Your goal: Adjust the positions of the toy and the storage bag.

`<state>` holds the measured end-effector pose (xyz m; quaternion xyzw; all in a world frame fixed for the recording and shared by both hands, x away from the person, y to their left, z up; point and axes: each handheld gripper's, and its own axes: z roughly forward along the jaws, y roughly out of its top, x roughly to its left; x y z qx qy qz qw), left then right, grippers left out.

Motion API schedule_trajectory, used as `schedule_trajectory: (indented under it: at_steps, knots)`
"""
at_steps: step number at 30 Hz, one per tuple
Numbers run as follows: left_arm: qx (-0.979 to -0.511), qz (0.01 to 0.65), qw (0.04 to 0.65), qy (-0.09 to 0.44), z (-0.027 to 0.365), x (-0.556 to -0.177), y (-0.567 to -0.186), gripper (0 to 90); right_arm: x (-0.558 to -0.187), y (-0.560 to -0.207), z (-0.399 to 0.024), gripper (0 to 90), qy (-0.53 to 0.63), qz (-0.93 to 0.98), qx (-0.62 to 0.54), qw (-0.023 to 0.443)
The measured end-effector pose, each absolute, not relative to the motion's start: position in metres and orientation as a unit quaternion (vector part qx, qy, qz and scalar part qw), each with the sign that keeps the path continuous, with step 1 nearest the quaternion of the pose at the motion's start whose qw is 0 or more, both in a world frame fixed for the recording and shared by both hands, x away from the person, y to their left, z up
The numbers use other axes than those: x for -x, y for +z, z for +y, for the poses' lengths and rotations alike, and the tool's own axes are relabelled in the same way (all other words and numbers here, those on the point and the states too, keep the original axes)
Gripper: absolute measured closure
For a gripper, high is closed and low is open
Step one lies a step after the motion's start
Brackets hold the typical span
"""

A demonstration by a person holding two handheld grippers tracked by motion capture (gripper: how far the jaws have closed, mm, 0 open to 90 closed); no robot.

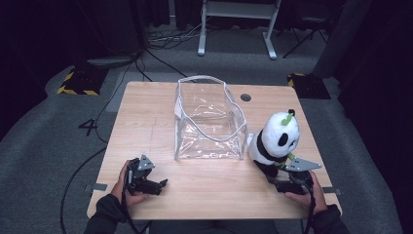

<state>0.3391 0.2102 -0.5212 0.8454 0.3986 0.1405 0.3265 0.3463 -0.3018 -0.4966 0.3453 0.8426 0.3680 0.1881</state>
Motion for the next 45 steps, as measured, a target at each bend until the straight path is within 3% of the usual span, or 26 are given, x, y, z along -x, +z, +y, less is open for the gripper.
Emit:
schedule_trajectory:
  at_steps: [1,3,12,30,45]
  knots:
    - [-0.845,0.399,0.326,0.141,0.21,-0.339,-0.521,0.4,-0.347,-0.499,-0.299,35.8,0.363,0.845,-0.343,0.19]
    - [-0.845,0.399,0.327,0.14,0.21,-0.339,-0.521,0.5,-0.349,-0.504,-0.296,48.0,0.349,0.847,-0.343,0.207]
    - [-0.846,0.399,0.326,0.14,0.21,-0.339,-0.521,0.5,-0.35,-0.503,-0.314,55.6,0.351,0.85,-0.341,0.193]
    - [-0.845,0.399,0.327,0.14,0.21,-0.339,-0.521,0.5,-0.346,-0.496,-0.35,53.6,0.333,0.859,-0.334,0.201]
    - [-0.846,0.399,0.326,0.141,0.21,-0.339,-0.521,0.5,-0.331,-0.481,-0.365,31.0,0.365,0.828,-0.366,0.218]
